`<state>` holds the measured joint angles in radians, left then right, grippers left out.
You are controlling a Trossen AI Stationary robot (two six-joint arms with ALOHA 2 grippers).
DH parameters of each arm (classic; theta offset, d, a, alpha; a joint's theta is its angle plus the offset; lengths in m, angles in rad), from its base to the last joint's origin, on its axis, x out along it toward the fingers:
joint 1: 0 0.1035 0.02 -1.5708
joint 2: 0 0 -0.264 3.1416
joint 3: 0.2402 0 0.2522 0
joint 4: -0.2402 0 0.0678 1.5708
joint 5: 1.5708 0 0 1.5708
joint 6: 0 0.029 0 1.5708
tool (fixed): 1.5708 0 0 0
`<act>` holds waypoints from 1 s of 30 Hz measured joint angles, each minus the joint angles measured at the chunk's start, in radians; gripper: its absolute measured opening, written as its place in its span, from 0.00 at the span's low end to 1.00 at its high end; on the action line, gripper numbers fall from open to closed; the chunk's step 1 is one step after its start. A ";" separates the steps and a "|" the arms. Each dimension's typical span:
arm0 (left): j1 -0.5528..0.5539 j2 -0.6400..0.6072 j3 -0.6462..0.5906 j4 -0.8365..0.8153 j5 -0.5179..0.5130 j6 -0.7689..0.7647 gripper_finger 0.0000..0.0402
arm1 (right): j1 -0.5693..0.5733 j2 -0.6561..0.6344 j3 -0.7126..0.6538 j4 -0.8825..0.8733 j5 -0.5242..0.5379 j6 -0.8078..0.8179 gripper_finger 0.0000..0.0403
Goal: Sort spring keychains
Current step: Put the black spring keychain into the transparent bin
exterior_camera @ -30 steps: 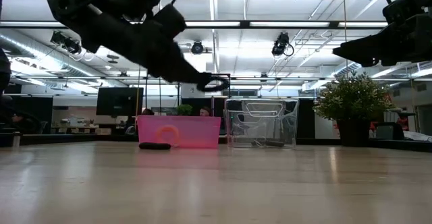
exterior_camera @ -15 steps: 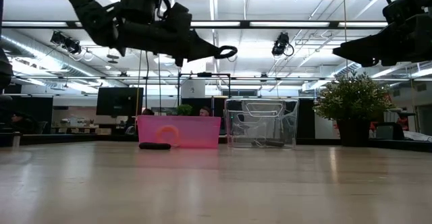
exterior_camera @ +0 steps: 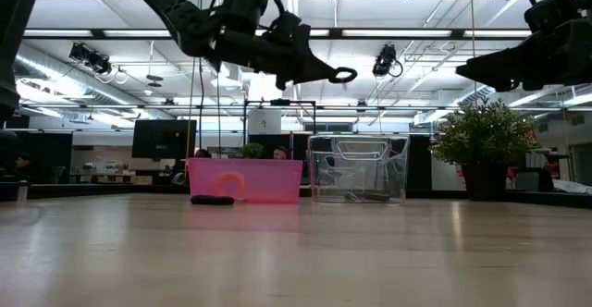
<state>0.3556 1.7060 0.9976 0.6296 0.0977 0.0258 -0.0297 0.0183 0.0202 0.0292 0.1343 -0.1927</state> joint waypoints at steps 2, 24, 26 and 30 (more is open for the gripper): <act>0.003 0.008 0.029 -0.025 -0.021 0.027 0.02 | 0.000 0.000 0.000 0.000 0.000 0.000 0.52; 0.007 0.005 0.040 -0.219 0.008 -0.068 0.61 | 0.000 0.000 0.000 0.000 0.000 0.000 0.52; -0.007 -0.004 0.040 -0.288 0.011 -0.066 0.62 | 0.000 0.000 0.000 0.000 0.000 0.000 0.52; -0.048 -0.041 0.040 -0.461 0.012 -0.043 0.60 | 0.000 0.000 0.000 0.000 0.000 0.000 0.52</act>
<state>0.3077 1.6651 1.0374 0.1687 0.1093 -0.0174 -0.0298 0.0181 0.0204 0.0292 0.1341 -0.1928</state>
